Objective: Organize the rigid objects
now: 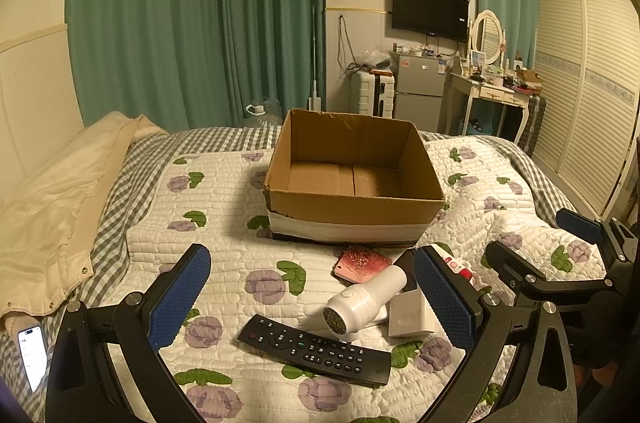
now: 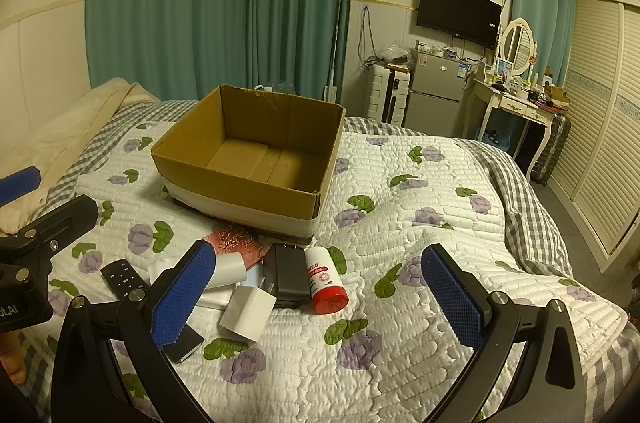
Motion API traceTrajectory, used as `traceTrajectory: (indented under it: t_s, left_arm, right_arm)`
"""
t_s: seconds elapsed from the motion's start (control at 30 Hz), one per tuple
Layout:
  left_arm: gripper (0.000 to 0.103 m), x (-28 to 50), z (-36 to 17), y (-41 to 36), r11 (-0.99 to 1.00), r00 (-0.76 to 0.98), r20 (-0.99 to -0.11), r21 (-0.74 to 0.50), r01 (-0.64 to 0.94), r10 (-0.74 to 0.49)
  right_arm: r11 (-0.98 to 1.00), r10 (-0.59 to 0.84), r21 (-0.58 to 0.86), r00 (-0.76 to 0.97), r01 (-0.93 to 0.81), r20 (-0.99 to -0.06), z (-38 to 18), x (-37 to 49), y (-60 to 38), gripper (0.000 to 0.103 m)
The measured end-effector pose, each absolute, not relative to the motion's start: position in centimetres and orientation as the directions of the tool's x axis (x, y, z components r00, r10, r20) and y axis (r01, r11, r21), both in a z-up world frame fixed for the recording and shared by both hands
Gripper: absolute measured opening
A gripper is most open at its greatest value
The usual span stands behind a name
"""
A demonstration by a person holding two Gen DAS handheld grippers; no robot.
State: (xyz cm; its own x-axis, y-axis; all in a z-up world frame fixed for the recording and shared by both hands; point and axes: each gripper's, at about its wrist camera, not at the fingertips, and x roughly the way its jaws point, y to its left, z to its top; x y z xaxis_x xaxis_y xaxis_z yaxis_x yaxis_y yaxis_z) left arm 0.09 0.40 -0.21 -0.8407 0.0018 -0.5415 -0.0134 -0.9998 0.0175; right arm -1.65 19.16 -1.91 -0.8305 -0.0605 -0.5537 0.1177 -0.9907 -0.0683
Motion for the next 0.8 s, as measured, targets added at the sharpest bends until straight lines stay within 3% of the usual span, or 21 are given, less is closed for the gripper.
traceTrajectory:
  t_s: [0.3, 0.8]
  left_arm:
    - [0.102, -0.8, -1.0, 0.7, -0.999, -0.829, -0.559, 0.031, -0.034, 0.011]
    - [0.1, -4.6, -6.1, 1.3, -0.994, -0.729, -0.682, 0.037, -0.105, 0.052]
  right_arm:
    - [-0.989, -0.06, -0.076, -0.822, 0.125, -0.566, -1.8, -1.9, 19.1, 0.103]
    - [-0.994, -0.019, -0.072, -0.766, 0.086, -0.643, -4.5, -4.3, 20.6, 0.103]
